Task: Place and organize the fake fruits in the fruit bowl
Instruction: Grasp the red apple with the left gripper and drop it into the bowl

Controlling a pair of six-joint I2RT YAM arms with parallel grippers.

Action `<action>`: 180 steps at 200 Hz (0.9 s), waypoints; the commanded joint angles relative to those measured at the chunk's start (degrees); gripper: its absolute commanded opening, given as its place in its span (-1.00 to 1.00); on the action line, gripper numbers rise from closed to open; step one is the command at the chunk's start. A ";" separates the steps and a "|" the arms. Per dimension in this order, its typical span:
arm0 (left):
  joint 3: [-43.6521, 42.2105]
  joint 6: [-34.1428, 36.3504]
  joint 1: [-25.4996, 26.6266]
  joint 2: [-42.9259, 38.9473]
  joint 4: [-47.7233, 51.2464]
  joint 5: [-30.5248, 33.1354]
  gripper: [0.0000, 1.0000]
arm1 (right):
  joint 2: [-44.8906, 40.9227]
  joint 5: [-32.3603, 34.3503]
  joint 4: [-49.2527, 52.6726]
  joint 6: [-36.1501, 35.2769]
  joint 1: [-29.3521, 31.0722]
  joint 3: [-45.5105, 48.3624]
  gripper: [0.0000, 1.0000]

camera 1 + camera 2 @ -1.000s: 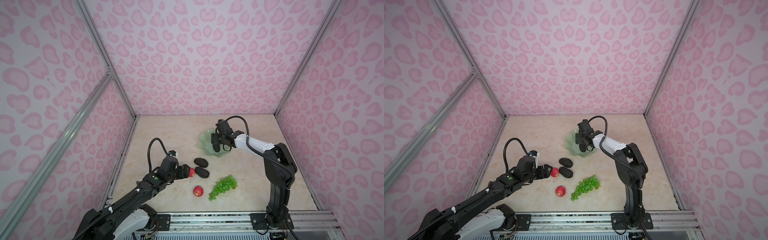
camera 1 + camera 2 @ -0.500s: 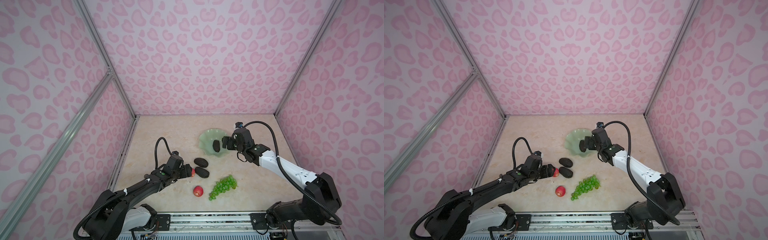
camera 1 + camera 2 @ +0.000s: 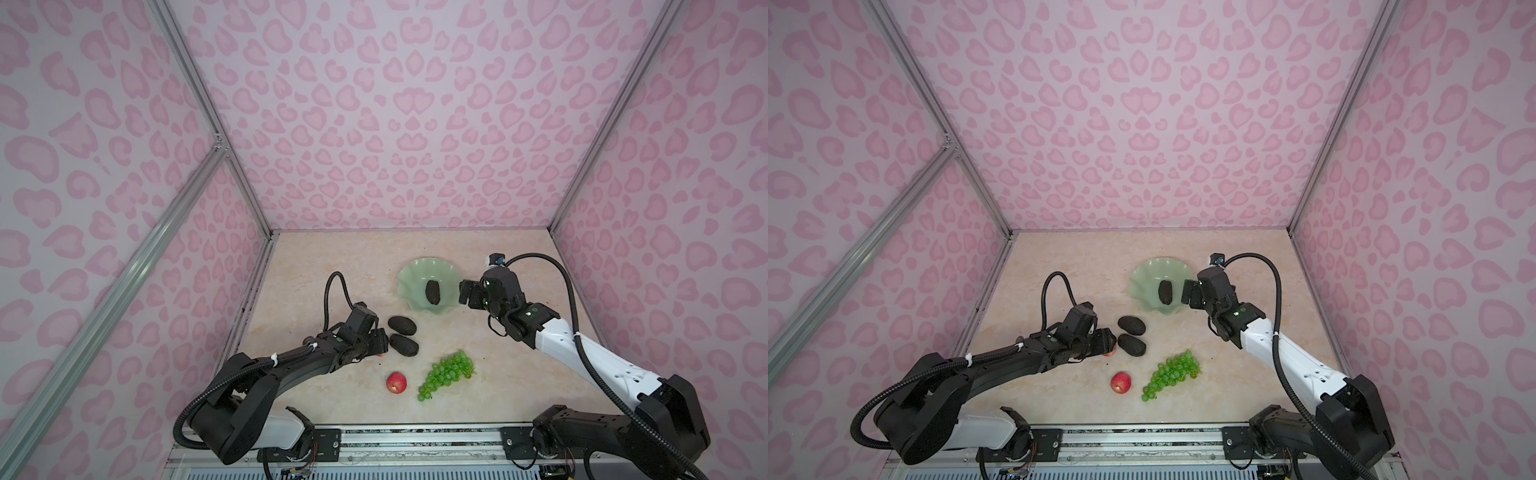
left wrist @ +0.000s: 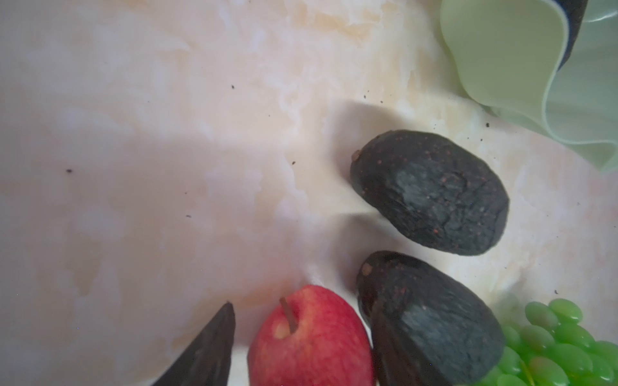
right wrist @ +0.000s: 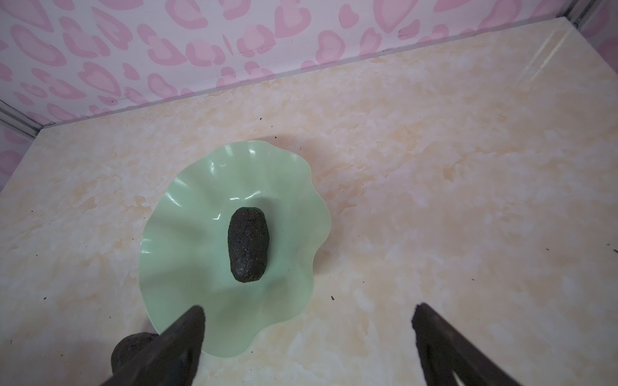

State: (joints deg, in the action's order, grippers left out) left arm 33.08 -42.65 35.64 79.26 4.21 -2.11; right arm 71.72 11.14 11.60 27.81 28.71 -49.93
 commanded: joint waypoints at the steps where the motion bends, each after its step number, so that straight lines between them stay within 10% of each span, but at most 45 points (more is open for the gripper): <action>1: 0.23 -1.60 0.05 0.40 0.29 1.52 0.10 | -0.01 0.73 -0.86 -0.49 -0.25 0.05 0.93; 92: 14.53 6.16 0.62 -4.38 8.16 6.04 -0.17 | -3.07 0.47 -0.58 -0.09 -1.74 2.20 0.92; 180: 45.15 17.18 1.14 27.13 8.49 5.78 -0.15 | -7.53 -0.04 1.27 0.93 -1.92 5.14 0.92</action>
State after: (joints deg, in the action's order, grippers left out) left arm 71.75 -29.15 36.62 100.27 12.12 3.57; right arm 64.95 11.07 12.10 28.38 26.87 -45.60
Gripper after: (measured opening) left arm 0.448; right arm 0.958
